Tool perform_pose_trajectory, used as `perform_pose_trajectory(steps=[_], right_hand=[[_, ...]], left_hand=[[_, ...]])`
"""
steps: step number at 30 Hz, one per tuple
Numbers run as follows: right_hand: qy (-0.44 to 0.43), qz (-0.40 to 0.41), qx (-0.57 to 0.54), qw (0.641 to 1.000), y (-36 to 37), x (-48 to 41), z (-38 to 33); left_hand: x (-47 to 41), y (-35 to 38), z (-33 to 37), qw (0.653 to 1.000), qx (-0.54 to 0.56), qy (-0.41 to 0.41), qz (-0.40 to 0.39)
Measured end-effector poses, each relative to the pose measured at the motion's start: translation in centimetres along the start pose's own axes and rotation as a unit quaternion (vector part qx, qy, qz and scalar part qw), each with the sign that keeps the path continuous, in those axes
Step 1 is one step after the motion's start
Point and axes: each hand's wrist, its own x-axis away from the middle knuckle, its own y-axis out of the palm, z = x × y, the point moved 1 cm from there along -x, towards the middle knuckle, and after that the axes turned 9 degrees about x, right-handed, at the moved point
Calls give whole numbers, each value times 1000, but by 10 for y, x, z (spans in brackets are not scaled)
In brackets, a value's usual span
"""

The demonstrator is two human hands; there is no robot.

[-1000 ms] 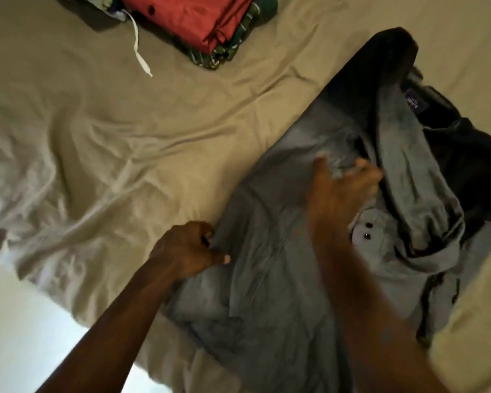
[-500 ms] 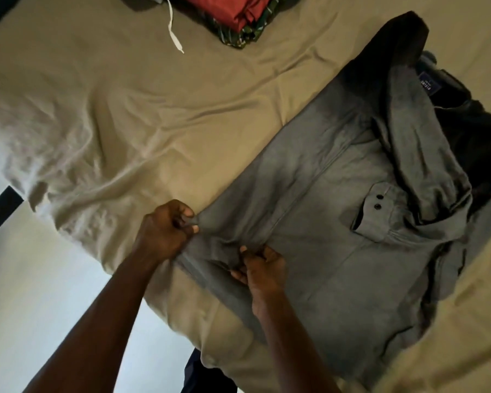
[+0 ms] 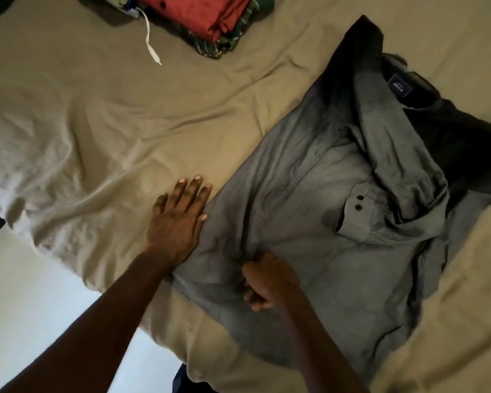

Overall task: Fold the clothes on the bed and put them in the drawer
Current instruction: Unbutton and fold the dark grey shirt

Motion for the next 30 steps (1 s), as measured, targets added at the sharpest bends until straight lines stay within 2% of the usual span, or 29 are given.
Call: perform_pose_trajectory(steps=[1,2,3,4,5,6,7,9,10,12,15,16,17,19,20,22,24,27,30], right_hand=[[-15,21,82,996,-10,2,5],[-54,97,164,980,-18,2,8],[-111,217,201,949,-25,2,10],[-179,344,196,901,-31,5,5],[-249,436,177,846,-37,7,-2],[-310,479,180,801,-39,0,-9],[-347,481,210,777,-46,-6,-16],[-364,435,304,765,-64,-35,-12],[-345,425,358,756,-77,-46,-6],[-287,431,416,748,-100,-58,8],[-210,498,348,766,-113,-46,16],[-190,495,287,798,-109,-36,14],[-168,456,204,850,-98,-31,11],[-96,290,-3,952,-69,-23,-1],[-61,217,-78,971,-51,-22,-6],[-32,166,-106,980,-16,-25,-15],[-9,200,-49,979,11,-20,-21],[21,251,-65,966,31,-16,-13],[36,223,-34,974,36,-12,0]], left_hand=[[1,0,-6,1000,-10,1,7],[1,-2,-5,1000,-3,3,26],[-2,-6,4,998,18,5,56],[-4,-10,16,995,43,11,88],[-9,-13,30,991,66,27,110],[-13,-14,42,988,79,58,116],[-18,-10,51,987,71,99,101],[-31,1,49,984,-6,175,33],[-36,6,36,980,-57,191,4],[-38,6,3,980,-120,158,-22],[-25,-15,-21,996,-79,15,48],[-14,-21,-18,995,-46,-27,83],[-1,-23,-12,991,-22,-62,118],[20,-23,-1,984,-10,-122,130],[29,-19,1,985,-18,-132,111],[36,-9,-3,993,-31,-92,68],[38,-6,-18,998,-30,-34,39],[33,-9,-42,999,-19,-22,26],[29,-17,-47,999,-5,-22,41]])
